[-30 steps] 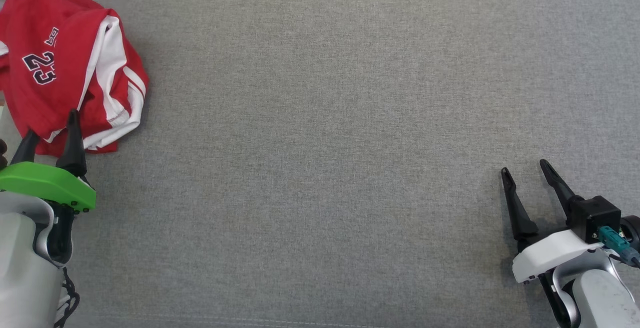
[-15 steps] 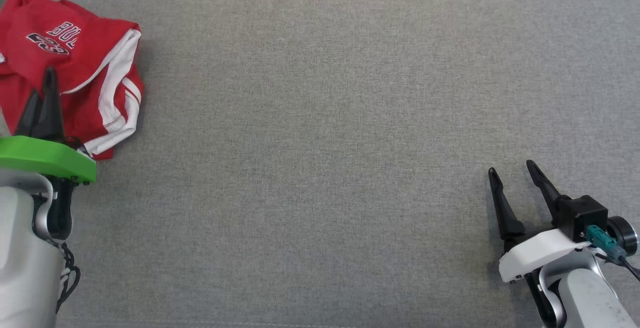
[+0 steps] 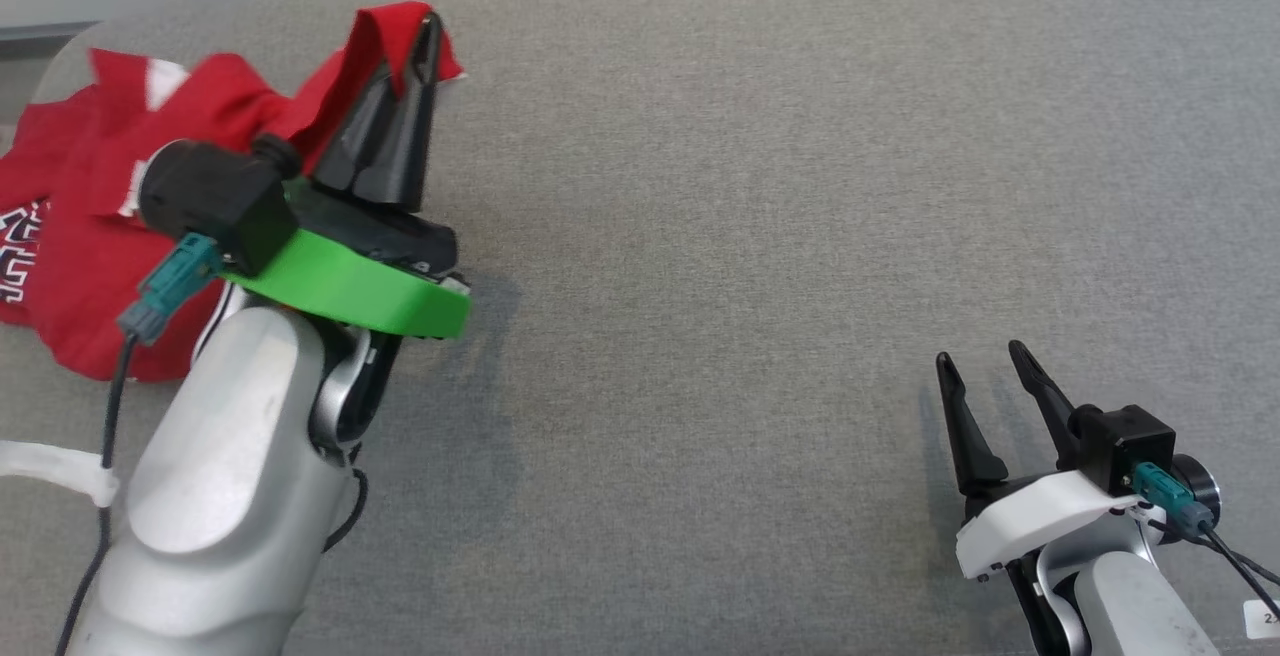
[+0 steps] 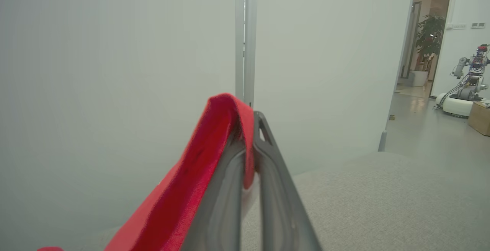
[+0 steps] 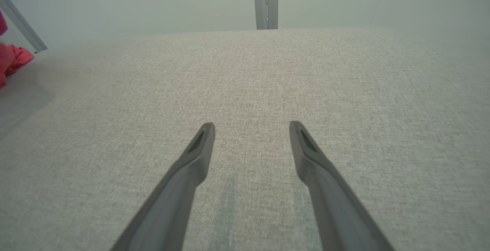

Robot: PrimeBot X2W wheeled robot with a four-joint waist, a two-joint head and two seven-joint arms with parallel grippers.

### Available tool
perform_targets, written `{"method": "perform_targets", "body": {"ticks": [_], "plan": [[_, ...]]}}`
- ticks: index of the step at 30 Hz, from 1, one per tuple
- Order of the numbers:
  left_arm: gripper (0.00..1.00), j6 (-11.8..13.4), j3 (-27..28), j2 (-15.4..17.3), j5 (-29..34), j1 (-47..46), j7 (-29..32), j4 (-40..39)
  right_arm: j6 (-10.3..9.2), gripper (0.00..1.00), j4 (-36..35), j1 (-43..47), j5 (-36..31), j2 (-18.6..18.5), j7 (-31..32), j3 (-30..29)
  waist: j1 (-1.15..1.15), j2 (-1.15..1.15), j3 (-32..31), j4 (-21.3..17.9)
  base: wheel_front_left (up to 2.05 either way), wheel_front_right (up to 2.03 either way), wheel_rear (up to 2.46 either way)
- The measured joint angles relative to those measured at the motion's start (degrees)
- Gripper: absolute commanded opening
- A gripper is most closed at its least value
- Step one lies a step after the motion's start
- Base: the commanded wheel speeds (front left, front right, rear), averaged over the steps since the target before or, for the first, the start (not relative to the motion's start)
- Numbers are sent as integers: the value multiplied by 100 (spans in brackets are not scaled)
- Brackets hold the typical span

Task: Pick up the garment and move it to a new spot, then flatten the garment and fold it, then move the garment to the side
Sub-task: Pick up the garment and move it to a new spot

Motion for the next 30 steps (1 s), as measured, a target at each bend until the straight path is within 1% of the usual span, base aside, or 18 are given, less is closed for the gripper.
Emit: {"method": "perform_targets", "body": {"ticks": [5, 8, 14, 15, 16, 18, 22, 26, 30], "plan": [[0, 0, -642, -315, -30, -211, 0, -178, 0, 100, 14, 37, 20, 86, 0, -22, 0, 0, -92, -319, 0, 0, 0], [0, 0, -931, -516, -144, -366, 1, -246, 0, 100, 29, 62, 49, 127, -1, -40, 0, 0, -123, -546, 0, 0, 0], [0, 0, -1296, -820, -275, -726, 0, -379, 0, 100, 22, 49, 69, 219, 0, -43, 0, 0, -129, -1048, 0, 0, 0], [0, 0, -1343, -845, -292, -763, 0, -365, 0, 100, 18, 49, 70, 236, -1, -51, 0, 0, -126, -1133, 0, 0, 0], [0, 0, -1343, -845, -292, -763, 0, -365, 0, 100, 18, 49, 70, 236, -1, -51, 0, 0, -126, -1133, 0, 0, 0], [0, 0, -1427, -855, -305, -828, 0, -299, 0, 100, 8, 47, 77, 267, 0, -53, 0, 0, -117, -1306, 0, 0, 0], [0, 0, -1417, -862, -372, -872, 0, -181, 0, 100, -4, 47, 112, 316, 0, -103, 0, 0, -84, -1625, 0, 0, 0], [0, -1, -1031, -803, -427, -786, 0, 147, 0, 100, -8, 47, 160, 339, 0, -154, 0, 0, -17, -1861, 0, 0, 0], [0, 1, -620, -557, -467, -336, 0, 608, 0, 100, -22, 48, 166, 358, 0, -234, 0, 0, 83, -1913, 0, 0, 0]]}}
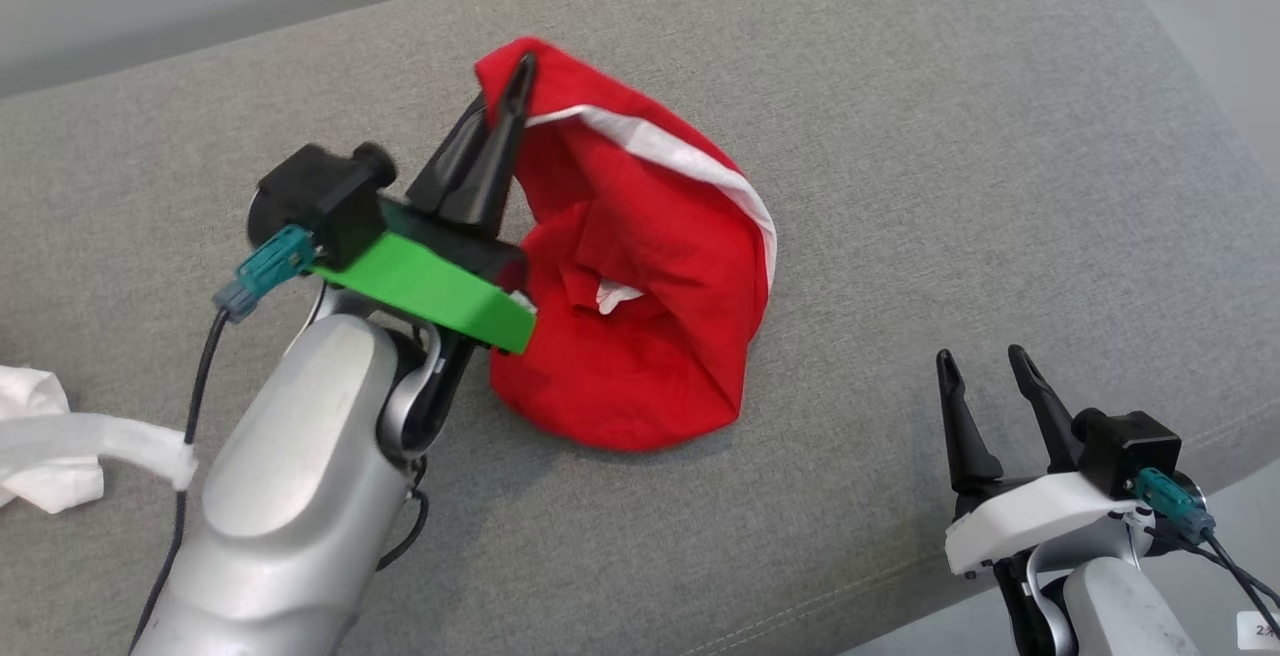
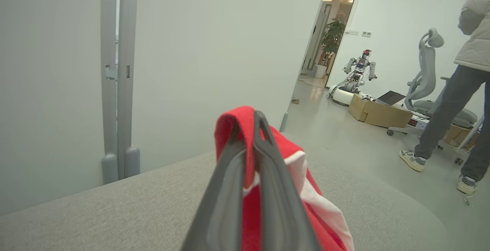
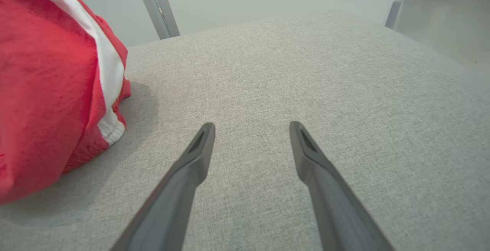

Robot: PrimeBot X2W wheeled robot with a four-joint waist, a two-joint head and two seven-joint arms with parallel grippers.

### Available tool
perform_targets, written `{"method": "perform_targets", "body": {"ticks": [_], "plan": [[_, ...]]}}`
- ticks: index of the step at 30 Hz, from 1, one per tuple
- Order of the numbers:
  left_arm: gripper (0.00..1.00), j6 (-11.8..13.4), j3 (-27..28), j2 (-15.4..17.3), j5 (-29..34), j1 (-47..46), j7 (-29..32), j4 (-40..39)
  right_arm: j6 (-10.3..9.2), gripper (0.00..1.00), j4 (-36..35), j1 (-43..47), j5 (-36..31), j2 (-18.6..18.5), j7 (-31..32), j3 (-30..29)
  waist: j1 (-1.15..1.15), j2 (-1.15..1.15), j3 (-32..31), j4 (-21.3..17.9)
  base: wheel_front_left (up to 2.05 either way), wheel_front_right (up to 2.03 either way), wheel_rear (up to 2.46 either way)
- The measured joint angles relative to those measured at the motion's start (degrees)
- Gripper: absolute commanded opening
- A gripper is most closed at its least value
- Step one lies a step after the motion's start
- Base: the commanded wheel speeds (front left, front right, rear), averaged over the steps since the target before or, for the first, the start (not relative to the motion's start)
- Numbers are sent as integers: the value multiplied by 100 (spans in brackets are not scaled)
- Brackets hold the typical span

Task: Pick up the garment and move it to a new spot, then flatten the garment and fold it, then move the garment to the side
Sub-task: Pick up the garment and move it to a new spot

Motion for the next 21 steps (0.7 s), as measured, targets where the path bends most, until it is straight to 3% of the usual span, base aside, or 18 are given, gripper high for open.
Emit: {"method": "perform_targets", "body": {"ticks": [10, 21], "plan": [[0, 0, 1220, 167, -226, 1497, 0, 675, 0, 100, -22, 6, -57, 0, 0, -8, 0, 0, -58, 461, 0, 0, 0], [0, 0, 2060, -227, -194, 2800, 1, 916, 0, 100, -23, 68, -66, -99, 0, 133, 0, 0, -346, 1044, 0, 0, 0]]}}
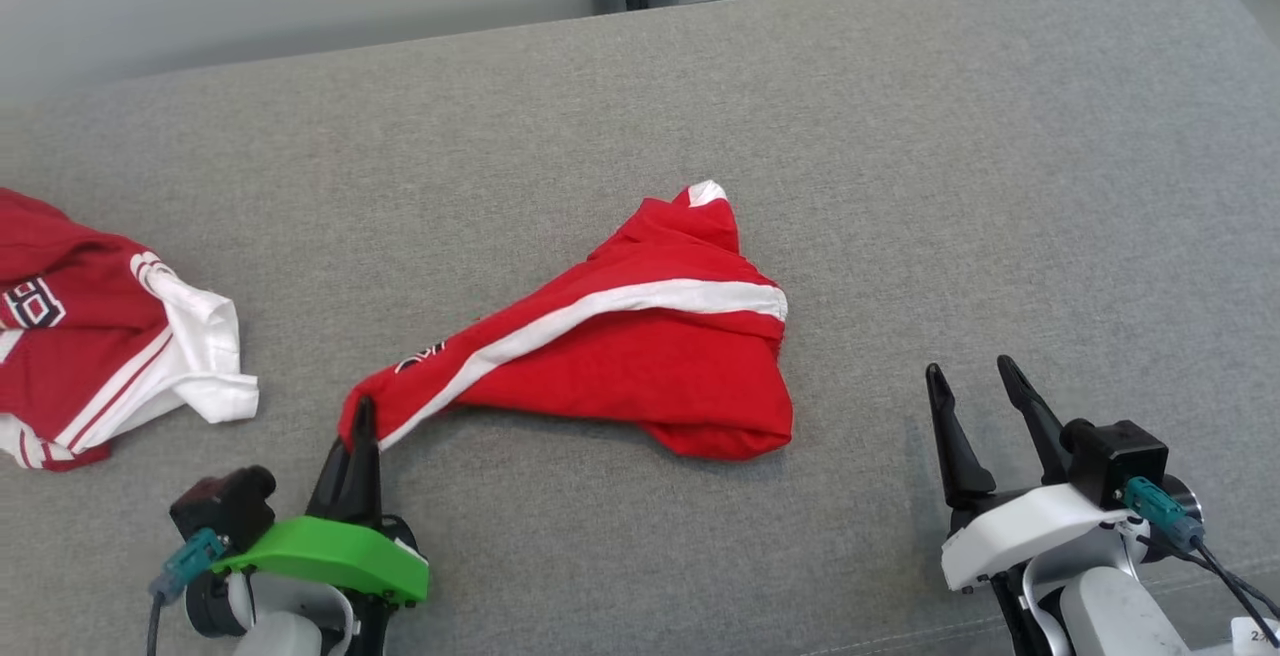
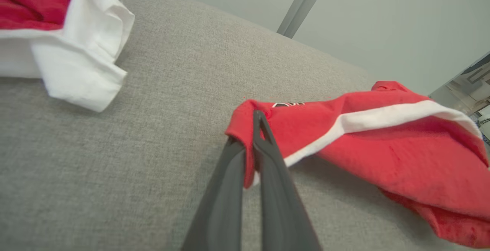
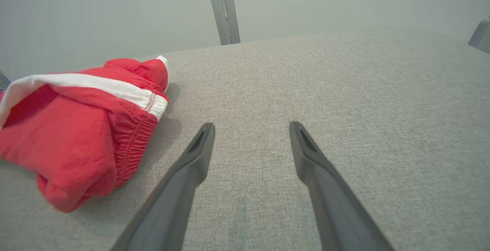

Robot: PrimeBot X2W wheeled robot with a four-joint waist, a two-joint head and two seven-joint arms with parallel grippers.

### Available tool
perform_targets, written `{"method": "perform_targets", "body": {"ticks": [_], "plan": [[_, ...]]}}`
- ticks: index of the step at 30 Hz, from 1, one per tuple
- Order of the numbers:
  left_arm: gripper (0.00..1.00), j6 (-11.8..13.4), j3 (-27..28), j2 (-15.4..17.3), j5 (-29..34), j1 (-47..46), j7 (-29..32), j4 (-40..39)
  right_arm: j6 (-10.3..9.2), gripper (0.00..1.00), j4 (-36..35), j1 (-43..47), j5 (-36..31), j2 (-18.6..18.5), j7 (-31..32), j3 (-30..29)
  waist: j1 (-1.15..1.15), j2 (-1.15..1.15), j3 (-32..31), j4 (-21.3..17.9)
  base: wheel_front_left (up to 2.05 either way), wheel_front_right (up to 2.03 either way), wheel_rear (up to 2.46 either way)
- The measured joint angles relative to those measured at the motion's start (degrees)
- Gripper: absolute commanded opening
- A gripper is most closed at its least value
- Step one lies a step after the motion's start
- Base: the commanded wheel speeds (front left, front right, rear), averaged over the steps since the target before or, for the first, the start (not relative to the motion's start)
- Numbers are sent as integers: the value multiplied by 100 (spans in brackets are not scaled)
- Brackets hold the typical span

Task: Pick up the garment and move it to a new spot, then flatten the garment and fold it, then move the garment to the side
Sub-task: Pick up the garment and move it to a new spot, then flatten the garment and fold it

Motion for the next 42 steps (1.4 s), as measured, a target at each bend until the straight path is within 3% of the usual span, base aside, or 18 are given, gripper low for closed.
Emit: {"method": "perform_targets", "body": {"ticks": [1, 3, 12, 31, 40, 42], "plan": [[25, 0, 5, -36, 16, 64, 0, 29, 0, 100, 0, 13, 4, -1, 0, 11, 0, 0, -29, 45, 0, 0, 0], [100, -1, 65, -130, 42, 176, 0, 92, 0, 100, 4, 45, 14, -8, 0, 37, 0, 0, -90, 133, 0, 0, 0], [100, 0, 549, -338, 459, 491, 0, -193, 0, 100, 53, 105, 223, -16, 0, 143, 0, 0, -344, 564, 0, 0, 0], [100, 0, 57, -404, 670, 648, -1, -588, 0, 100, 1318, -516, 1564, -108, 0, 240, 0, 0, -367, 1861, 0, 0, 0], [100, 0, 34, -405, 668, 659, -1, -661, 0, 100, 1909, -716, 2278, -180, -1, 625, 0, 0, -246, 2186, 0, 0, 0], [100, 0, 29, -405, 661, 659, -1, -683, 0, 31, 1913, -769, 2293, -242, -2, 648, 0, 0, -215, 2206, 0, 0, 0]]}}
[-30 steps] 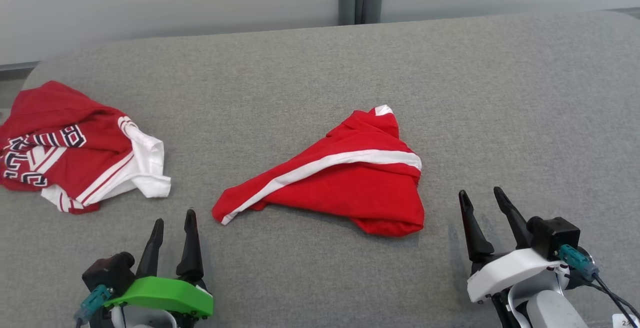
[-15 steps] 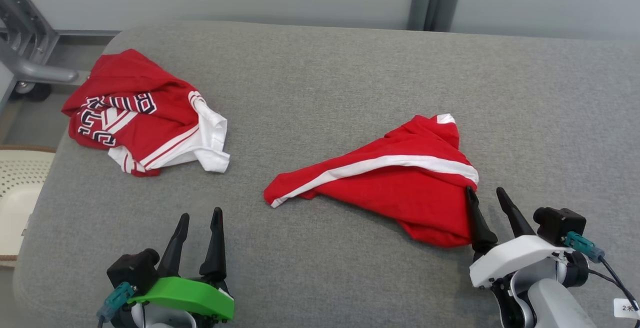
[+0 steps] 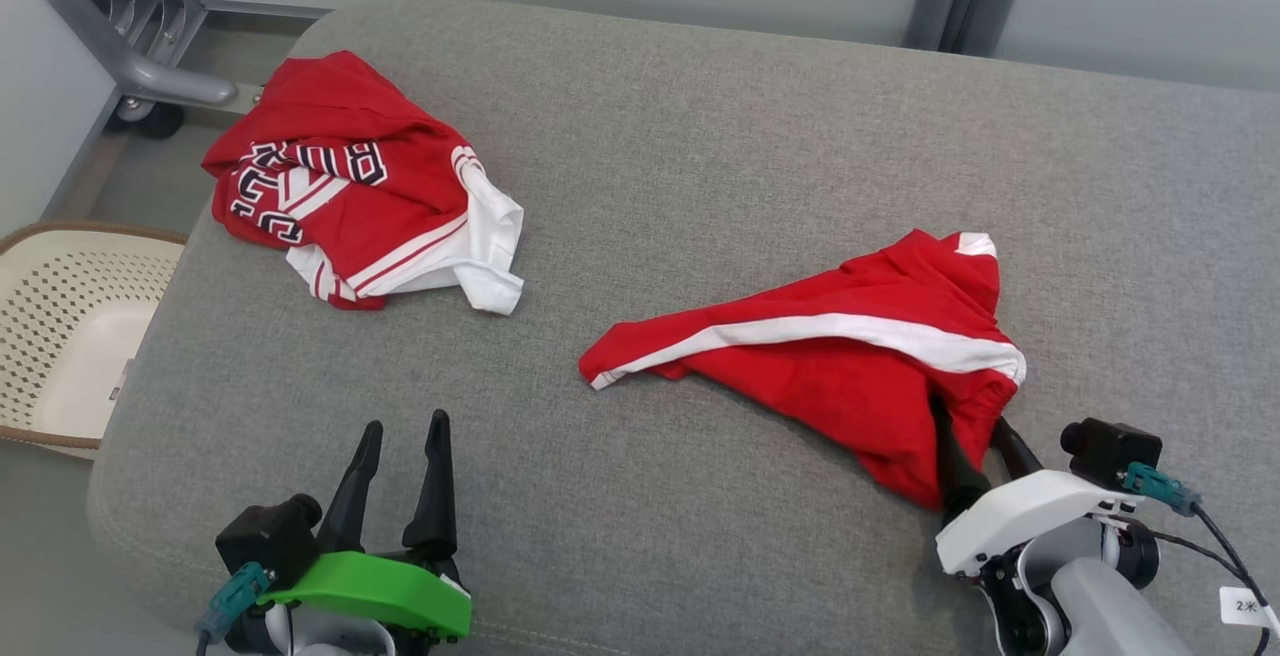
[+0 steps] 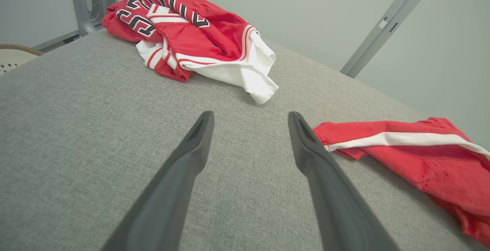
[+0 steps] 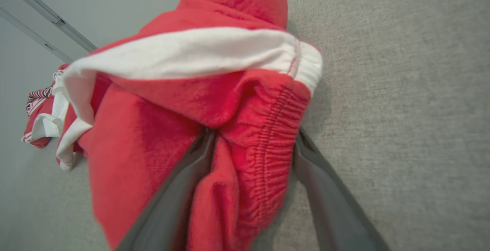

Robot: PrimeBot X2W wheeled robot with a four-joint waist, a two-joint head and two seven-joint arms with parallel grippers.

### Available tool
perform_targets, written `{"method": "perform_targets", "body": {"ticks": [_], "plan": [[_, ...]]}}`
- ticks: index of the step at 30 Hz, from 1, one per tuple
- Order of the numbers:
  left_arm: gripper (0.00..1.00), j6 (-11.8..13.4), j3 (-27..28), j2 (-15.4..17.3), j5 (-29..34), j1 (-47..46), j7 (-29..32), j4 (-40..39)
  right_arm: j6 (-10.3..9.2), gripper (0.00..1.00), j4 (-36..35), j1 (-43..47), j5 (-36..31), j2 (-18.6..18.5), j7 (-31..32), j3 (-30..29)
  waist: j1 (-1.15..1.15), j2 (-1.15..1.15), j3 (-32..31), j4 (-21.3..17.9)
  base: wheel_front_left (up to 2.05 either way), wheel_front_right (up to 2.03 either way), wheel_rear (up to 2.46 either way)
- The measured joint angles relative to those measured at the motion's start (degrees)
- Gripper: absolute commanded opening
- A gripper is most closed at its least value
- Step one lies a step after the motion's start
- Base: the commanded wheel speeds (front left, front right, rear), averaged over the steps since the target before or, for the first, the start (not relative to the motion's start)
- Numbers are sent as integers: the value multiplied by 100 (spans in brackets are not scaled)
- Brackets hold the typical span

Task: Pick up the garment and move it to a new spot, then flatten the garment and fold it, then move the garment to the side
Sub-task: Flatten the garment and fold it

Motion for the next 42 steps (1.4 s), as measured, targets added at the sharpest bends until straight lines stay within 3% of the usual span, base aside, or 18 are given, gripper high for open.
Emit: {"method": "perform_targets", "body": {"ticks": [1, 6, 11, 17, 25, 26, 28, 29, 42], "plan": [[100, 0, -8, 0, -4, -1, 1, -13, 0, 0, -29, -13, -12, -20, 1, -23, 0, 0, 14, 4, 0, 0, 0], [100, 0, -78, 0, -23, -5, 0, -79, 0, 0, -455, -65, -388, -151, 2, -356, 0, 0, 52, -14, 0, 0, 0], [100, 0, -156, -2, -64, -10, 0, -102, 0, 0, -1288, -205, -1358, -377, 2, -614, 0, 0, 67, -71, 0, 0, 0], [100, 0, -267, -3, -116, -15, 1, -66, 0, 0, -2036, -535, -2459, -1027, 1, -225, 0, 0, 8, -113, 0, 0, 0], [100, -1, -389, -3, -232, 31, 0, -5, 0, 0, -2275, 72, -2797, -1541, 1, 121, 0, 0, -95, -262, 0, 0, 0], [100, 0, -402, -3, -252, 46, 0, 5, 0, 11, -2273, 225, -2797, -1560, 2, 121, 0, 0, -103, -293, 0, 0, 0], [100, 0, -404, -4, -269, 64, 1, 16, 0, 57, -2235, 509, -2786, -1561, 2, 90, 0, 0, -117, -361, 0, 0, 0], [100, 0, -402, -2, -269, 64, 0, 20, 0, 100, -2204, 653, -2772, -1539, 2, 68, 0, 0, -123, -400, 0, 0, 0], [100, 0, -497, -5, -338, 64, 1, 256, 0, 100, -2013, 1478, -2480, -1020, 1, -621, 0, 0, -243, -957, 0, 0, 0]]}}
